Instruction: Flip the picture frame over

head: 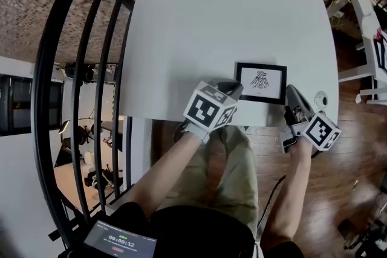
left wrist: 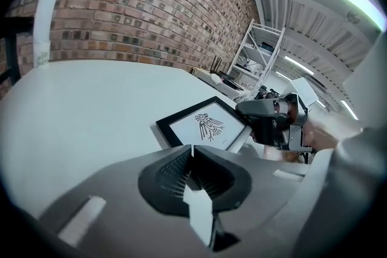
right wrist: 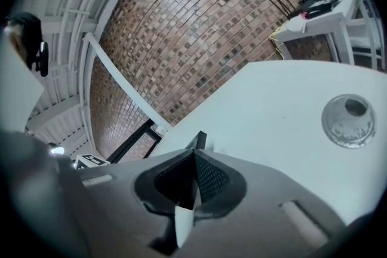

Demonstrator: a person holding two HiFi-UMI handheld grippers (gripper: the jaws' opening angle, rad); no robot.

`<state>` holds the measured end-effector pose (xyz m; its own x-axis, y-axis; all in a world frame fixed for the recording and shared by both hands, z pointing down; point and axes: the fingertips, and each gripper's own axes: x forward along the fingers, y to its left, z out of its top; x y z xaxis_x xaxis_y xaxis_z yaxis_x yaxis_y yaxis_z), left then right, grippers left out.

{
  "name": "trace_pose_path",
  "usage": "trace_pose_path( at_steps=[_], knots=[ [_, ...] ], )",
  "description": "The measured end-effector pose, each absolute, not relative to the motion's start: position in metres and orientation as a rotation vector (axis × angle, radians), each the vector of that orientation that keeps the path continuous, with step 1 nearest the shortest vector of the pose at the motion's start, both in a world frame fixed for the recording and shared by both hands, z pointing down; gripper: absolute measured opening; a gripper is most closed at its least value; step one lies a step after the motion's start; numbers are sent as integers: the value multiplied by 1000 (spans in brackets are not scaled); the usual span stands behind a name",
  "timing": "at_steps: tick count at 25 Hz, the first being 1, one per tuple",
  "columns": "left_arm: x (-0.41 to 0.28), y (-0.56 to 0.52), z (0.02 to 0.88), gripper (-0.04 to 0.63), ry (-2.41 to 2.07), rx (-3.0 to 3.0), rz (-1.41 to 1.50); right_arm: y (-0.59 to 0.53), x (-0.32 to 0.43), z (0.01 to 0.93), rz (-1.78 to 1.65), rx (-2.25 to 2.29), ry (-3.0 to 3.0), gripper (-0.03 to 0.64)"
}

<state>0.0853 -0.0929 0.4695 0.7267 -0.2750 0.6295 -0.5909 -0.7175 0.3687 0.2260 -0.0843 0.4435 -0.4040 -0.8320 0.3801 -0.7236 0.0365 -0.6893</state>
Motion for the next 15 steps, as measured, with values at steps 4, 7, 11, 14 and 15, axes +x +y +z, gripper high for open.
trace_pose_path(
  at_steps=[4,7,11,14,15],
  knots=[
    [85,-95,471,20,-664,2365,753,-83,226,457,-1356,-1727,2200,-8],
    [85,-94,472,18,-669,2367,758,-83,225,462,-1369,-1781,2233,-8],
    [92,-88,473,12,-620,2368,773,-84,212,469,-1398,-1793,2338,-8],
    [100,-79,477,12,-584,2392,836,-86,192,470,-1401,-1774,2415,-8],
    [102,-78,478,12,-580,2399,845,-85,187,472,-1405,-1784,2437,-8]
  ],
)
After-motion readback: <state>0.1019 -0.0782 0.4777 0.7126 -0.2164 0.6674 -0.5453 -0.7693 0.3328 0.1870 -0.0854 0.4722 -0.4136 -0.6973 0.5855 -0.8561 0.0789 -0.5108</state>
